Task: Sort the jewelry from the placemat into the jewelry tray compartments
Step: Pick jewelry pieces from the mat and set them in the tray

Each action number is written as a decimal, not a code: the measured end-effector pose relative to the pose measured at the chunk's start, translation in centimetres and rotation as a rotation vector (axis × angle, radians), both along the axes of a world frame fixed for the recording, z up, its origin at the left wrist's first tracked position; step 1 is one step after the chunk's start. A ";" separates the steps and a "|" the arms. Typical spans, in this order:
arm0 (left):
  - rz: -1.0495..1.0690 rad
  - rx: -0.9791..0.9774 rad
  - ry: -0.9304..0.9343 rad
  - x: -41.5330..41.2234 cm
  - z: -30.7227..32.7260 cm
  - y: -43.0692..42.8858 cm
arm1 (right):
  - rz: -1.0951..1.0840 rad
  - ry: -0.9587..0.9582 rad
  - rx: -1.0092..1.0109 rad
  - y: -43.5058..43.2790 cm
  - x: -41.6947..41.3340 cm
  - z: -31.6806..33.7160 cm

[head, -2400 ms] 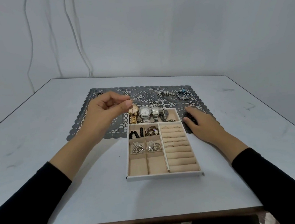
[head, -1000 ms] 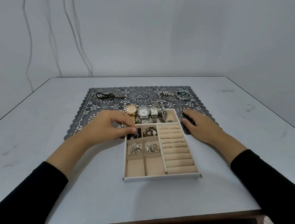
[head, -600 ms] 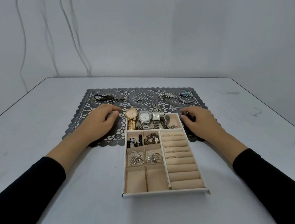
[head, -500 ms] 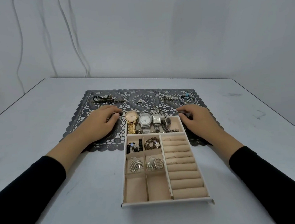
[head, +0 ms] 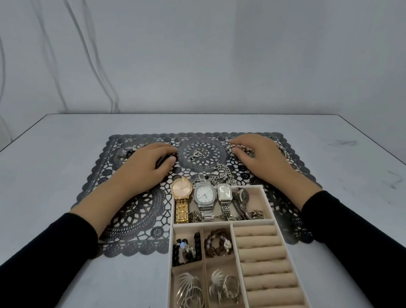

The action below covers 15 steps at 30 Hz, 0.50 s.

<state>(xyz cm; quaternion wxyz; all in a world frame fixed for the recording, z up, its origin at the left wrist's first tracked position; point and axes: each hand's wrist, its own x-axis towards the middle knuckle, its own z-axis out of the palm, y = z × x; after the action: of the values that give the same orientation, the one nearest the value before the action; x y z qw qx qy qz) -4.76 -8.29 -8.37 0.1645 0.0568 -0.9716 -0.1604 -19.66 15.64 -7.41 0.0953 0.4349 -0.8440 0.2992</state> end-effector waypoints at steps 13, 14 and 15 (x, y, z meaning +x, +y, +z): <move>0.008 0.149 0.078 -3.3 0.4 -1.8 | 0.043 -0.091 0.061 -3.3 -2.9 -0.2; 0.009 0.157 0.082 -3.3 0.3 -1.8 | 0.047 -0.101 0.079 -3.4 -3.0 -0.1; 0.009 0.161 0.087 -3.3 0.3 -1.9 | 0.048 -0.108 0.092 -3.4 -3.1 -0.1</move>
<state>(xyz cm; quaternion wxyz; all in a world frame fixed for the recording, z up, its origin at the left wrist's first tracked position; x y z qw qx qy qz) -8.06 -10.20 -8.10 0.2024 0.0674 -0.9472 -0.2396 -22.74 12.21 -7.49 0.0223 0.4422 -0.8501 0.2851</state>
